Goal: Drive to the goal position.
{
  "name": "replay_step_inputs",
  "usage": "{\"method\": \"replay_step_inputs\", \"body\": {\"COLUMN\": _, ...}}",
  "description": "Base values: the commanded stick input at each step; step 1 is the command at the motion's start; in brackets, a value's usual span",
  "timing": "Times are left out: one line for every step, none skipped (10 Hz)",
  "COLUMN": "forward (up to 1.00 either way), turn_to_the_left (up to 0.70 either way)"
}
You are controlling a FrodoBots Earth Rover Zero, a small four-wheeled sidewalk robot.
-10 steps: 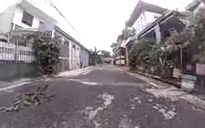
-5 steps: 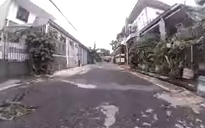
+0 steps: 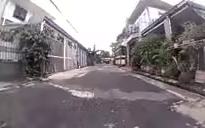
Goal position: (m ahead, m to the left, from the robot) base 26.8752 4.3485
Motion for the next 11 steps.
{"method": "replay_step_inputs", "body": {"forward": 1.0, "turn_to_the_left": 0.0}}
{"method": "replay_step_inputs", "body": {"forward": 1.0, "turn_to_the_left": 0.0}}
{"method": "replay_step_inputs", "body": {"forward": 1.0, "turn_to_the_left": 0.0}}
{"method": "replay_step_inputs", "body": {"forward": 1.0, "turn_to_the_left": 0.0}}
{"method": "replay_step_inputs", "body": {"forward": 1.0, "turn_to_the_left": 0.0}}
{"method": "replay_step_inputs", "body": {"forward": 1.0, "turn_to_the_left": 0.0}}
{"method": "replay_step_inputs", "body": {"forward": 1.0, "turn_to_the_left": 0.0}}
{"method": "replay_step_inputs", "body": {"forward": 1.0, "turn_to_the_left": 0.0}}
{"method": "replay_step_inputs", "body": {"forward": 1.0, "turn_to_the_left": 0.0}}
{"method": "replay_step_inputs", "body": {"forward": 1.0, "turn_to_the_left": 0.0}}
{"method": "replay_step_inputs", "body": {"forward": 1.0, "turn_to_the_left": 0.0}}
